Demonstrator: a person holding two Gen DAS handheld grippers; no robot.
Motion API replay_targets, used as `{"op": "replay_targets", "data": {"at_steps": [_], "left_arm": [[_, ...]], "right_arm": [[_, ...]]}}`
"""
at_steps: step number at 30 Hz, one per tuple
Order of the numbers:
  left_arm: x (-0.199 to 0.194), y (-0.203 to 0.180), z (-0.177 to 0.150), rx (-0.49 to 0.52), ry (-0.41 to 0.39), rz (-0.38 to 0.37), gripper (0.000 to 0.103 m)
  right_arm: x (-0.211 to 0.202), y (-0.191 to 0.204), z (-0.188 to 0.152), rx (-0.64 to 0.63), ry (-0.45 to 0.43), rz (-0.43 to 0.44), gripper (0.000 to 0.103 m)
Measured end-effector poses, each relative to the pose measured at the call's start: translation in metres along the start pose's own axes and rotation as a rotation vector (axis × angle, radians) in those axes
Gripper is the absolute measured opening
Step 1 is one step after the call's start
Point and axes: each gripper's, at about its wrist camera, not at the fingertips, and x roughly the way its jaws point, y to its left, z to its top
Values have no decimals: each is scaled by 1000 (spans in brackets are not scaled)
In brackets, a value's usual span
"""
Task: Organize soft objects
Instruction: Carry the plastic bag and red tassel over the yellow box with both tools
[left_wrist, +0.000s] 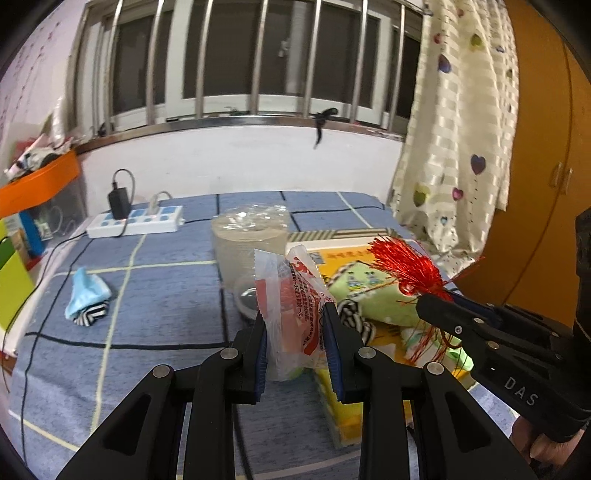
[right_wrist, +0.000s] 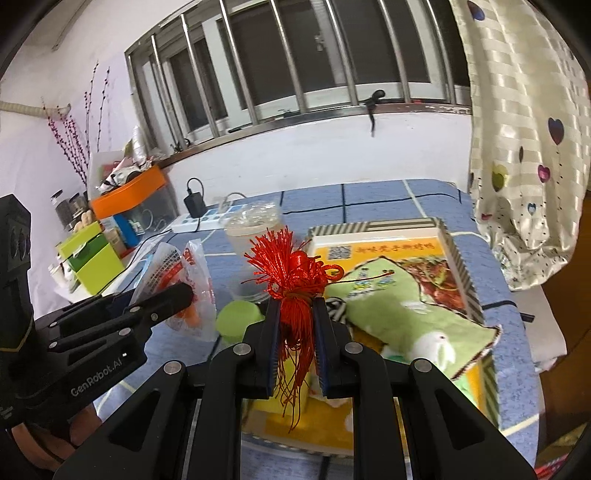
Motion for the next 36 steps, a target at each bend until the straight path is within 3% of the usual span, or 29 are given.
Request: {"op": "replay_targets", "data": {"at_steps": [19, 27, 36], "left_arm": [[34, -49, -8, 78, 74, -141, 25], [65, -70, -22, 118, 168, -197, 26], [99, -85, -31, 134, 239, -210, 26]], "right_arm": [[-3, -60, -17, 85, 40, -97, 17], [17, -78, -34, 108, 130, -123, 17], [36, -93, -35, 115, 164, -126, 17]]}}
